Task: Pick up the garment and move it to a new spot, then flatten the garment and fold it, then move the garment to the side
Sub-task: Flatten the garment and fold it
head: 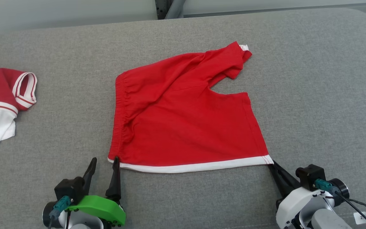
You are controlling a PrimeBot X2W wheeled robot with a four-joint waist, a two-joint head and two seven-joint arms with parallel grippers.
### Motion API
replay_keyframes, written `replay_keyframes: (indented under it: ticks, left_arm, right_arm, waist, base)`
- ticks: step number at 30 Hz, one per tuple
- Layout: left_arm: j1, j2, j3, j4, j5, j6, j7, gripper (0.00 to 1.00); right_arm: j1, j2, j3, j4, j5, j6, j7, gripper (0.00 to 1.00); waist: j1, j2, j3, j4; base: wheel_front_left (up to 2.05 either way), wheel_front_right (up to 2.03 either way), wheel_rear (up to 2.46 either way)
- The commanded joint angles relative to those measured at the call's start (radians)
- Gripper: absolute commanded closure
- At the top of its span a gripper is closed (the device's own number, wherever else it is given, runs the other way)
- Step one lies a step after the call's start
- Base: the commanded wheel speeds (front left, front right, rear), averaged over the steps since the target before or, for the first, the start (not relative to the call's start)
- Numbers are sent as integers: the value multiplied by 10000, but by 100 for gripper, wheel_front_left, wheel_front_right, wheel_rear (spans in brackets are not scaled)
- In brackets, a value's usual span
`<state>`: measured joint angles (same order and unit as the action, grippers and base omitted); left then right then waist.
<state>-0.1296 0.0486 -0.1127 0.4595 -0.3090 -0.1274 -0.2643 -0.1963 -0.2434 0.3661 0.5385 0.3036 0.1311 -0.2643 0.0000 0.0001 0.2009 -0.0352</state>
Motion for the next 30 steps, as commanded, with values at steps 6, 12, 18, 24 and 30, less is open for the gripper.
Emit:
replay_keyframes:
  ticks: [6, 12, 18, 24, 30]
  left_arm:
    - [-276, 107, -561, 38, -349, -33, -1, 0]
    - [-352, 224, -783, 129, -600, -37, 0, 13]
    - [-330, 252, -946, 181, -765, -38, 0, 100]
    - [-115, 369, -999, -397, -970, -37, 0, 100]
    - [-879, 988, -1188, -1836, -1054, -38, -2, 100]
  right_arm:
    - [-132, -34, 26, -6, -34, -7, -1, 100]
    - [-187, -92, 6, -18, -1, -10, -1, 100]
    - [-217, -51, -48, 9, 20, -10, 0, 100]
    - [-165, 97, -440, -429, 239, -10, -2, 100]
    - [-703, 132, -1278, -2011, 468, -10, -2, 100]
  waist:
    - [0, -1, 88, -109]
    - [0, -1, 159, -168]
    - [0, -1, 154, -165]
    - [0, -1, -227, -68]
    - [0, -1, -1027, 37]
  base:
    - [0, 0, 0]
    - [0, 0, 0]
    - [0, 0, 0]
    - [0, 0, 0]
    - [0, 0, 0]
